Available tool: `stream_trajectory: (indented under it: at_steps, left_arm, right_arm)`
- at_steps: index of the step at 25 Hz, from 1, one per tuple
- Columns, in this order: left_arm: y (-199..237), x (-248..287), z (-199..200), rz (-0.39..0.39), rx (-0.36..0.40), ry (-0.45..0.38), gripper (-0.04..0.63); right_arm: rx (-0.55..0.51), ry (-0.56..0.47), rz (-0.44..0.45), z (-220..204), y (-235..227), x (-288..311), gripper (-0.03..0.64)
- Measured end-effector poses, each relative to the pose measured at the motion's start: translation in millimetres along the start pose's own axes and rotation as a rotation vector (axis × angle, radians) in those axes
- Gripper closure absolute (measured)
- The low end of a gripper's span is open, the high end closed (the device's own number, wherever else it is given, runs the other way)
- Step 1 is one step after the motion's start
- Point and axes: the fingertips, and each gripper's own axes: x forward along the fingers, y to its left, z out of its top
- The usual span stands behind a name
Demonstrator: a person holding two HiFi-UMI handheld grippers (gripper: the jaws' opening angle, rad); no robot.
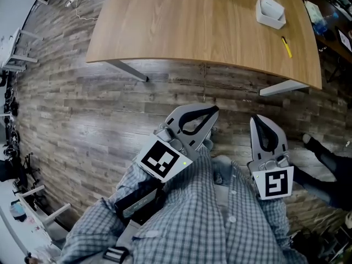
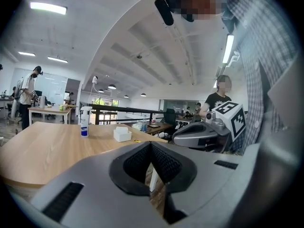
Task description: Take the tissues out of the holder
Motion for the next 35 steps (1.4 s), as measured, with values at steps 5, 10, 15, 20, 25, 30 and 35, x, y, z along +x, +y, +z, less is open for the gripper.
stream_trajectory:
  at_steps: [5, 10, 15, 20, 25, 30, 35]
  left_arm:
    - [8.7, 2.9, 1.3, -0.028, 0.026, 0.002, 0.589]
    - [11.5, 4.5, 1.8, -0.032, 0.026, 0.007, 0.588]
    - [11.0, 2.5, -2.0, -0.027, 0.017, 0.011, 0.588]
    - [18.3, 7.0, -1.9, 0.001, 0.009, 0.014, 0.589]
    - [33.0, 14.2, -0.8, 0.037, -0.005, 0.015, 0.588]
    - [48.6, 34.1, 4.3, 0.058, -0.012, 0.015, 0.588]
    - [65.0, 61.9, 11.1, 0.074, -0.025, 0.018, 0.589]
  right_arm:
    - [-0.004, -0.006, -0.033, 5.0, -2.8, 7.4, 0.606]
    - [-0.010, 0.024, -0.038, -4.5, -5.4, 3.3, 0.606]
    - [-0.016, 0.056, -0.053, -14.5, -14.1, -2.8, 0.606]
    - [-0.019, 0.047, -0.035, -12.8, -22.2, 6.6, 0.606]
    - [-0.056, 0.071, 0.007, -19.2, -34.2, 22.4, 0.606]
    - [-0.014, 0.046, 0.008, -10.2, -51.3, 40.6, 0.606]
    - [-0.025, 0.051, 0.038, -5.7, -78.3, 63.2, 0.606]
